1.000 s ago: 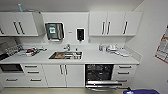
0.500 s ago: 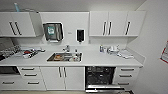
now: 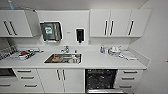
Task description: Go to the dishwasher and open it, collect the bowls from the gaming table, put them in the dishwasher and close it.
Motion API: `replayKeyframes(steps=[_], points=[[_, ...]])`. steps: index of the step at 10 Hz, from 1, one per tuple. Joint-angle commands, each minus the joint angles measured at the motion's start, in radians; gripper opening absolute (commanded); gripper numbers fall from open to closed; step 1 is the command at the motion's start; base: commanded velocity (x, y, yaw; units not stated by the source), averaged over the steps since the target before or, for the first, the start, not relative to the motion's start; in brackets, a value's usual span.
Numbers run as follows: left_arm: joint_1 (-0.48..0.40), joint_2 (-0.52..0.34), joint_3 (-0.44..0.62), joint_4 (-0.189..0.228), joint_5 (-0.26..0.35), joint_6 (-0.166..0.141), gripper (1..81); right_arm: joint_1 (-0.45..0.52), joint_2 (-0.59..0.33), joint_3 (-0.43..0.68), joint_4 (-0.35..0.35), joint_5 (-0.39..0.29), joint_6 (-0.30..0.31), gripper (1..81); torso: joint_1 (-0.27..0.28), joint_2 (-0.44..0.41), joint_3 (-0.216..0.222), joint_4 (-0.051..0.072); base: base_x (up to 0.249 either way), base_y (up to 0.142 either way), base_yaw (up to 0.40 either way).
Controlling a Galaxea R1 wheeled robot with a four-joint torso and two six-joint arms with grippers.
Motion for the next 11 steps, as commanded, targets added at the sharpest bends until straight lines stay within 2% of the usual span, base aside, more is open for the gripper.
replayKeyframes(steps=[1,11], points=[[-0.044,-0.013,-0.002,0.010,0.044,-0.001,1.0,0.035,-0.014,0.003,-0.005,-0.043,0.000,1.0,0.000,0.000,0.000,0.000,0.153,0.000,0.000],[-0.039,-0.015,-0.002,0.010,0.043,-0.001,1.0,0.031,-0.013,0.000,-0.002,-0.043,0.002,1.0,-0.002,-0.002,0.001,0.000,0.147,0.000,0.000]])
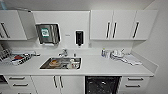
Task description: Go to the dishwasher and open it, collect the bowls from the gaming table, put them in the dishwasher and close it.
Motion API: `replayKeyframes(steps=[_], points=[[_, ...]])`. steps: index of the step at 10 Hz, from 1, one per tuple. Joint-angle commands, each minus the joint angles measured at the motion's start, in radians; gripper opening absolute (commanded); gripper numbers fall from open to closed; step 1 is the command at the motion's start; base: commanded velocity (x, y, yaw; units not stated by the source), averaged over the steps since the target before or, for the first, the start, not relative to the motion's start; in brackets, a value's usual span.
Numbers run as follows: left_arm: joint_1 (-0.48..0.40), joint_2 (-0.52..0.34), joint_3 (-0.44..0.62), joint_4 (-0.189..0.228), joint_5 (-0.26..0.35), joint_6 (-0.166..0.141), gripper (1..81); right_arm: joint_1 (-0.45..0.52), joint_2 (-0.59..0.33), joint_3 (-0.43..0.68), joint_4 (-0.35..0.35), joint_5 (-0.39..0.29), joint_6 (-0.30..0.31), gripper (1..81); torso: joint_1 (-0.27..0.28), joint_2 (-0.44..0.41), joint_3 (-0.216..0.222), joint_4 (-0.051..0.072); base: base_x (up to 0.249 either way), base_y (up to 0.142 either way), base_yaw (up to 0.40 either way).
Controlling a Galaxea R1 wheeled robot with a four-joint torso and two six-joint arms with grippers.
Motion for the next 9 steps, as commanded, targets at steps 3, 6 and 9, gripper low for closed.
replayKeyframes(steps=[3,6,9], points=[[-0.052,-0.015,-0.002,0.009,0.044,-0.001,1.0,0.039,-0.014,-0.002,-0.004,-0.043,0.002,1.0,0.000,0.000,0.000,0.000,0.135,0.000,0.000],[-0.051,-0.015,-0.002,0.010,0.042,-0.001,1.0,0.040,-0.008,-0.014,-0.002,-0.043,0.006,1.0,0.000,0.000,0.000,0.000,0.129,0.000,0.000],[-0.050,-0.016,-0.002,0.011,0.042,-0.001,1.0,0.040,0.001,-0.028,-0.004,-0.045,0.006,1.0,0.000,0.000,0.000,0.000,0.127,0.000,0.000]])
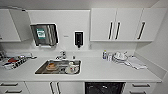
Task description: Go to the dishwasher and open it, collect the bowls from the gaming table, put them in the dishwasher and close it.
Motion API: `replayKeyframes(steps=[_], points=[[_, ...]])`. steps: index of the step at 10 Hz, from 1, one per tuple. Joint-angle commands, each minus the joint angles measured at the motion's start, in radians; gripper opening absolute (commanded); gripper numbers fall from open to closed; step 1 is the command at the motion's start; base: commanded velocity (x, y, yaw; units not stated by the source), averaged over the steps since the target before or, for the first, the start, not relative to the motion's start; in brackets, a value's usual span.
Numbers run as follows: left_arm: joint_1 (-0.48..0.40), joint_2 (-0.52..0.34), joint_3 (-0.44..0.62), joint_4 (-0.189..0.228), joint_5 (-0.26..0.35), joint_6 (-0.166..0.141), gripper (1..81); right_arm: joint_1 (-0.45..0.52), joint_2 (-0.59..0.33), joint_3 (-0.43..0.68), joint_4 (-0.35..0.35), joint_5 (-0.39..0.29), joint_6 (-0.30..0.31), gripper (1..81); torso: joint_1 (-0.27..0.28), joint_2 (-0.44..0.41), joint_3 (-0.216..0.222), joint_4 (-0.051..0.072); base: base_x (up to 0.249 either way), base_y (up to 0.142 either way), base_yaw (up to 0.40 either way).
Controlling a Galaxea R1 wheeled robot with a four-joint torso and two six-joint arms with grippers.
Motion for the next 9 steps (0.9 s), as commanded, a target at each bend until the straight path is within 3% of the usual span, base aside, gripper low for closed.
replayKeyframes(steps=[1,7,9], points=[[-0.048,-0.016,-0.002,0.011,0.043,-0.001,1.0,0.040,-0.011,0.000,-0.004,-0.045,0.003,1.0,0.000,0.000,0.000,0.000,0.126,0.000,0.000],[-0.048,-0.016,-0.002,0.002,0.040,-0.001,1.0,0.035,-0.010,0.001,-0.003,-0.045,0.005,1.0,0.001,0.000,0.000,0.000,0.098,0.000,0.000],[-0.048,-0.022,-0.003,-0.001,-0.003,-0.003,1.0,0.041,-0.010,0.006,-0.002,-0.085,0.005,1.0,0.001,0.000,0.000,0.000,0.000,0.000,0.000]])
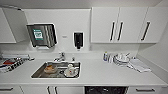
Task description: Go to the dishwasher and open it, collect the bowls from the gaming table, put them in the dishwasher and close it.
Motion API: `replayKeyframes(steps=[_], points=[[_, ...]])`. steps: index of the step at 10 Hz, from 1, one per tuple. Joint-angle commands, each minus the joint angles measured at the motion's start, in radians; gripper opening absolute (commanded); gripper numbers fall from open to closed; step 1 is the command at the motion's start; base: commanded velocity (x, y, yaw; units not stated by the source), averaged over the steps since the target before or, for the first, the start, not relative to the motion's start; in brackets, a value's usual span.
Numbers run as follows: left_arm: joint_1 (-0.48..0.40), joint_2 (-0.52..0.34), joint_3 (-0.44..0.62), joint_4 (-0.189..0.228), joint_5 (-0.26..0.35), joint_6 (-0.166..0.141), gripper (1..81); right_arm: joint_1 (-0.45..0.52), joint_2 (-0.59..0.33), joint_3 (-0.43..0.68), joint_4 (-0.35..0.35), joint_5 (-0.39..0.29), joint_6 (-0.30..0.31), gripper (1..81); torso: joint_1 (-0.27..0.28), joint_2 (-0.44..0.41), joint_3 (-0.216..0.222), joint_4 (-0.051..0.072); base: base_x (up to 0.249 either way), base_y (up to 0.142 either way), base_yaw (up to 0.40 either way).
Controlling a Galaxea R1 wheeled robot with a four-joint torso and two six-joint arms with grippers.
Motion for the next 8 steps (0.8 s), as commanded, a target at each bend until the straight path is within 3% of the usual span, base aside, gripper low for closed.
replayKeyframes(steps=[1,4,5,8], points=[[-0.047,-0.023,-0.002,-0.002,0.005,-0.002,1.0,0.041,-0.018,0.010,-0.002,-0.090,0.005,1.0,0.000,0.000,0.000,0.000,0.000,0.000,0.000],[-0.041,-0.036,-0.002,-0.005,-0.038,-0.004,1.0,0.044,-0.052,0.061,-0.002,-0.092,0.006,1.0,-0.001,0.000,0.000,0.000,0.000,0.000,0.000],[-0.031,-0.053,-0.002,-0.005,-0.108,-0.010,1.0,0.044,-0.083,0.114,-0.002,-0.092,0.006,1.0,-0.001,0.000,0.000,0.000,0.000,0.000,0.000],[-0.027,-0.098,0.004,-0.007,-0.206,-0.018,1.0,0.047,-0.126,0.190,-0.002,-0.083,0.006,1.0,-0.001,0.000,0.000,0.000,0.000,0.000,0.000]])
